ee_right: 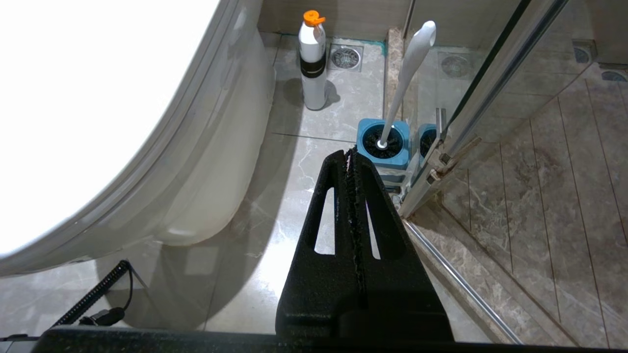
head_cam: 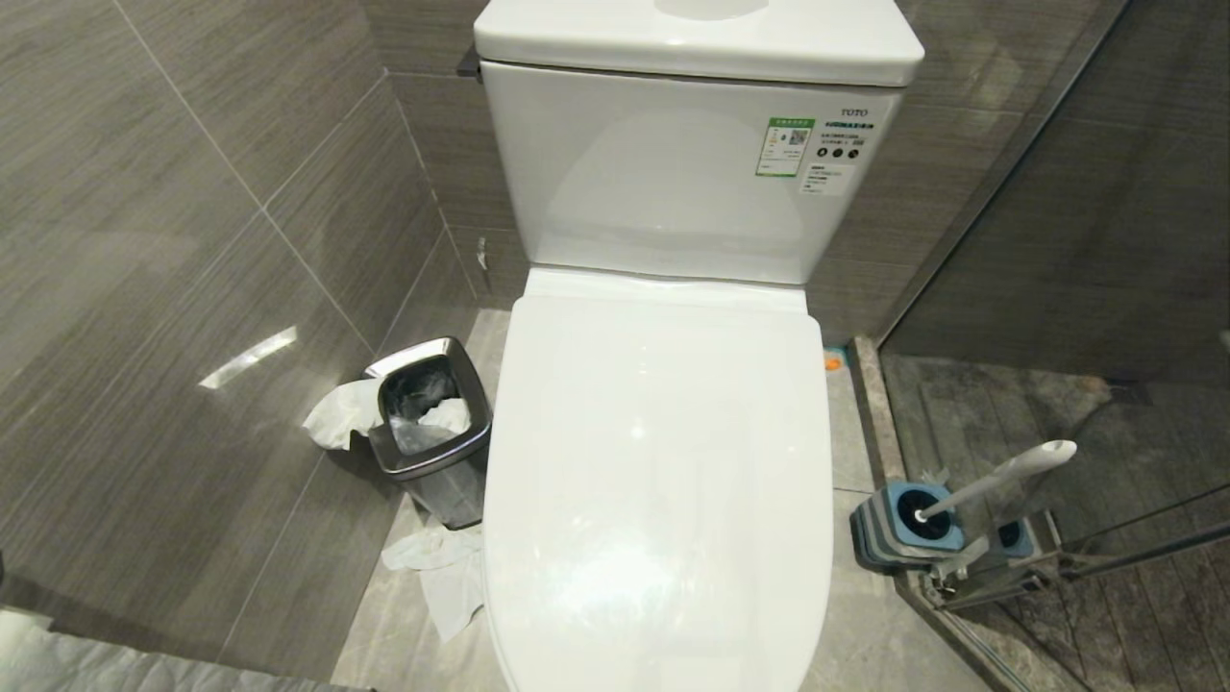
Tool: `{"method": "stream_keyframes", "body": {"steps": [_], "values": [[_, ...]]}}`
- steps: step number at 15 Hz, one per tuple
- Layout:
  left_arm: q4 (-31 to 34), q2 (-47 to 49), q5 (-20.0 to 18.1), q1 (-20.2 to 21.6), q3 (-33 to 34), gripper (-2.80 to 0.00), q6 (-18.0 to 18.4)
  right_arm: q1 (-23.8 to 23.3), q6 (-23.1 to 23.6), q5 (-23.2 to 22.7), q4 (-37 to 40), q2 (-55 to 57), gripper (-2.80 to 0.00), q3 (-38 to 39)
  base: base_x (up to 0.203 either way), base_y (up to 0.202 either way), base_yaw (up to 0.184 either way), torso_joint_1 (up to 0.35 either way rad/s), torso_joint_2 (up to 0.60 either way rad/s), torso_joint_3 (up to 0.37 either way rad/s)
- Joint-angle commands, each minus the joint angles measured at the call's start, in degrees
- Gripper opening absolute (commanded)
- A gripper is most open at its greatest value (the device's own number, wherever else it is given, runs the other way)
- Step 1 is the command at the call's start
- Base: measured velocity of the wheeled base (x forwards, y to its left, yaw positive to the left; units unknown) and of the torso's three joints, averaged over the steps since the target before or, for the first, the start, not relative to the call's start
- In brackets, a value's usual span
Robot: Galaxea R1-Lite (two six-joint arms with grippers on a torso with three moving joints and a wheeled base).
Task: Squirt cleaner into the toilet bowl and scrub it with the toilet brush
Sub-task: Use the left hand to lift the toilet lid slightly
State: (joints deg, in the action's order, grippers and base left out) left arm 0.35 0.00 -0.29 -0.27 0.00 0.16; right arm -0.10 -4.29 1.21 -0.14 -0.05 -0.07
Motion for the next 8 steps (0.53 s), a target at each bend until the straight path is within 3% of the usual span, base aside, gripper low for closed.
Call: {"method": "stream_keyframes", "body": {"steps": [1, 8], "values": [[0.0, 0.0, 0.0, 0.0, 0.1, -2.80, 0.0, 0.0, 0.0, 0.0, 0.0, 0.0, -2.80, 0.0, 0.000, 0.000, 0.000, 0.000, 0.00, 0.000], [0.0, 0.0, 0.0, 0.0, 0.1, -2.80, 0.0, 0.0, 0.0, 0.0, 0.0, 0.0, -2.80, 0.1, 0.000, 0.000, 0.000, 0.000, 0.00, 0.000]]}}
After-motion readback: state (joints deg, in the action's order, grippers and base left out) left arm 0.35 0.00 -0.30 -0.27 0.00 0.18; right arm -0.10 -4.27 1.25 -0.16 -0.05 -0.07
